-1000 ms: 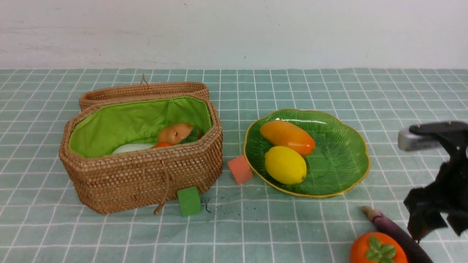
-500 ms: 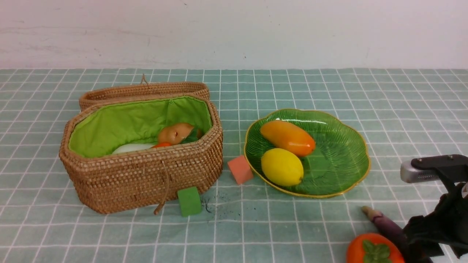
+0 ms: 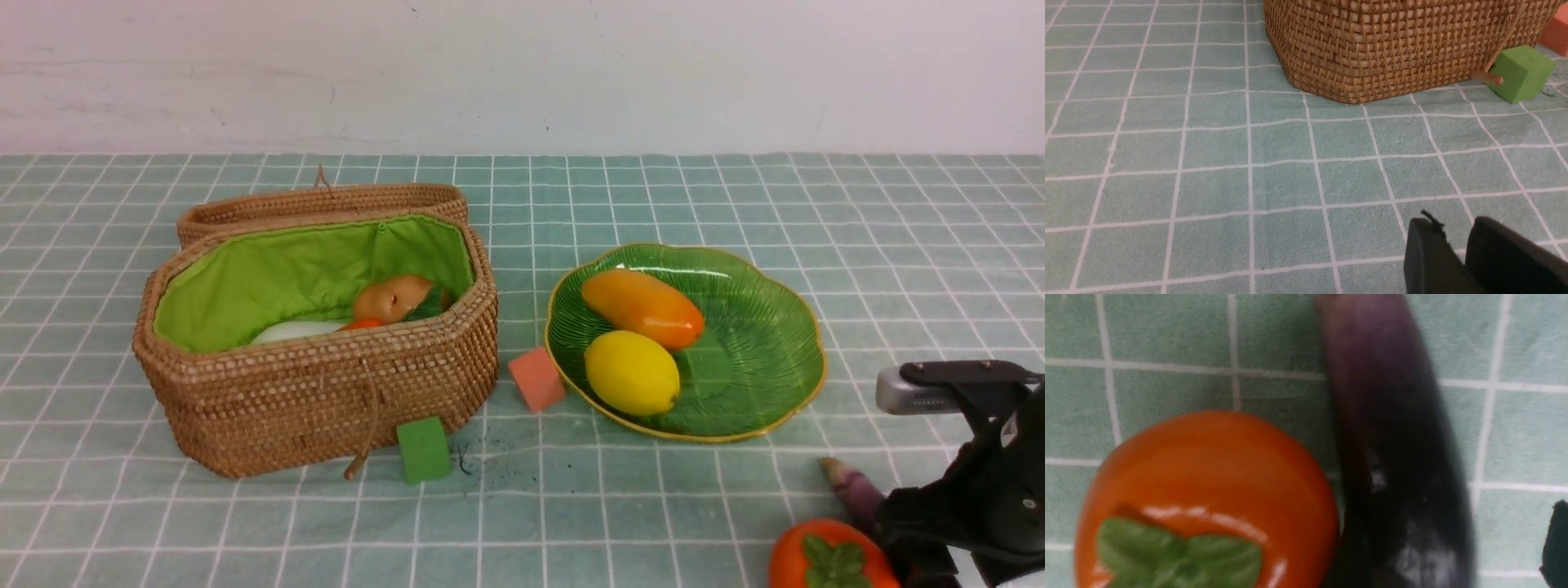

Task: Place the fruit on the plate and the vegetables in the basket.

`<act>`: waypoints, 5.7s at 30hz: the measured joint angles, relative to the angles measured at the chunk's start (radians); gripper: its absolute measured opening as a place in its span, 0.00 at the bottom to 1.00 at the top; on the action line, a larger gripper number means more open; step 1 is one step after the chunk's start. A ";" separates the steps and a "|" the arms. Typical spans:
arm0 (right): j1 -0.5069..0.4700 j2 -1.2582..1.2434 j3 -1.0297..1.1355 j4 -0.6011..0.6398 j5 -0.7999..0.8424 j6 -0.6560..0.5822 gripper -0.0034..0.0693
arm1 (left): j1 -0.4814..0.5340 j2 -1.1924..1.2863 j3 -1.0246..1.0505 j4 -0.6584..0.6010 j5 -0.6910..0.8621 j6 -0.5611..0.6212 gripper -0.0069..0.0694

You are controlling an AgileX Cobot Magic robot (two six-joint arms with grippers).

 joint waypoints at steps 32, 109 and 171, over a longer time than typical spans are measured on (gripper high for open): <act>0.429 0.230 -0.839 0.524 -0.207 -0.702 0.59 | 0.000 0.000 0.000 0.000 0.000 0.000 0.28; -0.109 0.048 -0.169 0.717 0.086 -0.659 0.74 | 0.000 0.000 0.000 0.000 0.000 0.000 0.28; -0.100 -0.428 0.069 0.302 0.176 -0.352 0.03 | 0.000 0.000 0.000 0.000 0.000 0.000 0.28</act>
